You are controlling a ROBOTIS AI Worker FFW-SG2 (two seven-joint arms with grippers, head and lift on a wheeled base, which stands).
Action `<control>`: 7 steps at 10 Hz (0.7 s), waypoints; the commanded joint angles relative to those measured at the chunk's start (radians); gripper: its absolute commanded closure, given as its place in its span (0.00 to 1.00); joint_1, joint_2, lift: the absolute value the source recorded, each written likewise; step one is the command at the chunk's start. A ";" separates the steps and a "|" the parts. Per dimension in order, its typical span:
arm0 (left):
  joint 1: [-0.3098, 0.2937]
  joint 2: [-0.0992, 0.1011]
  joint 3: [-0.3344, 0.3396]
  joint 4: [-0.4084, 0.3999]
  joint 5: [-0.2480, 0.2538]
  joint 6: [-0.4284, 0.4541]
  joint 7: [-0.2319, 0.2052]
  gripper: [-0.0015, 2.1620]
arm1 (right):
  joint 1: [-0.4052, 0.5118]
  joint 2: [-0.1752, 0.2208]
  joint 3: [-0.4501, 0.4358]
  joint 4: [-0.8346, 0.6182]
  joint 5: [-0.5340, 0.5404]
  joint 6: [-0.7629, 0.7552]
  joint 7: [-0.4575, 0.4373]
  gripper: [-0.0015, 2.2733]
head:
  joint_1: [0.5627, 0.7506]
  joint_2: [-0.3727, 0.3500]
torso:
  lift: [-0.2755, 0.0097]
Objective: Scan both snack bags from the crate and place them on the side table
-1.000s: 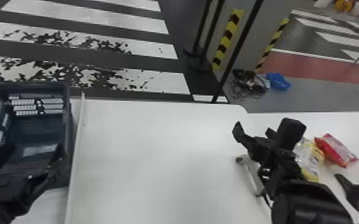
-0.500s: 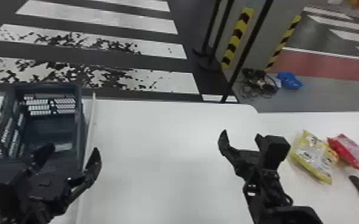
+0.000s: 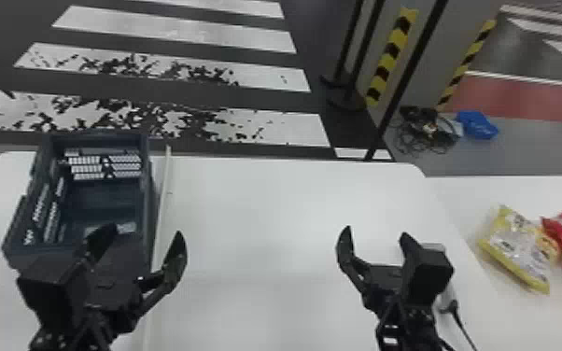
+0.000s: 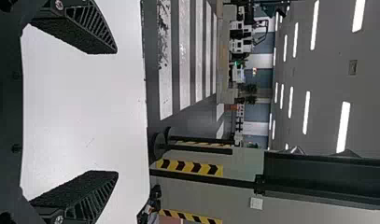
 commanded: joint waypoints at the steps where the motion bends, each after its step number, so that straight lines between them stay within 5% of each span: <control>1: -0.001 0.002 -0.004 0.001 0.000 -0.001 0.000 0.04 | 0.014 0.008 0.012 0.000 0.000 -0.009 -0.011 0.03 | 0.70 0.22 | 0.63; 7: 0.005 0.009 0.002 0.004 0.011 -0.004 0.005 0.04 | 0.055 0.005 0.023 0.039 -0.002 -0.165 -0.035 0.03 | 0.70 0.23 | 0.63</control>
